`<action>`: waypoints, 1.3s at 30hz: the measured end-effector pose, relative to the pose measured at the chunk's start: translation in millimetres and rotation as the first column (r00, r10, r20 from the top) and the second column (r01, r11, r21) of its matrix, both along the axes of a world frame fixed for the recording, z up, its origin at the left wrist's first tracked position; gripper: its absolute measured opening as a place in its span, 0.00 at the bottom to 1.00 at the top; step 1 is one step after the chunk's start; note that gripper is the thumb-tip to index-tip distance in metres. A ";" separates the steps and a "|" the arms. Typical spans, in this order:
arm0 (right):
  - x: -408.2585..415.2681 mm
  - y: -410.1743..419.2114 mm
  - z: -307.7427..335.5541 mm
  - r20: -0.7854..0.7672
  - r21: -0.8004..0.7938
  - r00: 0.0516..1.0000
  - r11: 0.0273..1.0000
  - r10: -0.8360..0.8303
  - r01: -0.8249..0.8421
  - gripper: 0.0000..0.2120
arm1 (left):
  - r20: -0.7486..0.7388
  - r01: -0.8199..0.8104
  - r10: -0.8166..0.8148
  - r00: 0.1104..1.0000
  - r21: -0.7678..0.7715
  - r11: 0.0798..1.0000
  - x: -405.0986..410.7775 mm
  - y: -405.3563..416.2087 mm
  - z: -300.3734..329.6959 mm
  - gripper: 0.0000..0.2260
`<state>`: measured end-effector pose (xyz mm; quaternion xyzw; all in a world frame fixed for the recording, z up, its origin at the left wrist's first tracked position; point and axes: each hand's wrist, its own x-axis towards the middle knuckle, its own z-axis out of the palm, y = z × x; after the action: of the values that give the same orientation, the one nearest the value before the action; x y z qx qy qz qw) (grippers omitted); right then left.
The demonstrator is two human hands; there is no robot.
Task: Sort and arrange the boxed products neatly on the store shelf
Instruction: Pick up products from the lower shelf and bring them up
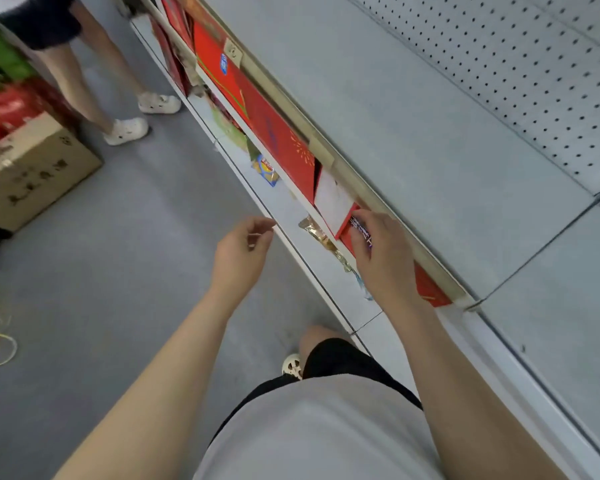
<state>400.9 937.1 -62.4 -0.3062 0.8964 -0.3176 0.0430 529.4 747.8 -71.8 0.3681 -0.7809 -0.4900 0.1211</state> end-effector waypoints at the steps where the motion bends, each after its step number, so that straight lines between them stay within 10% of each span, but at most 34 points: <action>1: -5.5 -17.5 -1.1 0.003 0.014 1.000 1.000 0.013 -0.013 0.14 | 0.002 -0.007 0.007 1.000 0.006 1.000 -4.7 -14.6 -2.5 0.09; 27: -290.8 -525.4 7.1 -0.109 0.011 0.993 0.999 -0.043 0.044 0.15 | 0.010 0.221 -0.224 0.975 -0.208 0.953 -308.7 -530.8 22.6 0.10; 39: -499.9 -625.3 15.4 -0.109 0.255 0.929 0.893 -0.355 0.371 0.24 | 0.365 0.657 -0.547 0.753 -0.462 0.596 -505.3 -691.0 47.4 0.18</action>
<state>-99.0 311.8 -47.0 -0.1341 0.9736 -0.1848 -0.0023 24.1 56.7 -24.3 0.0723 -0.9745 -0.2112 -0.0222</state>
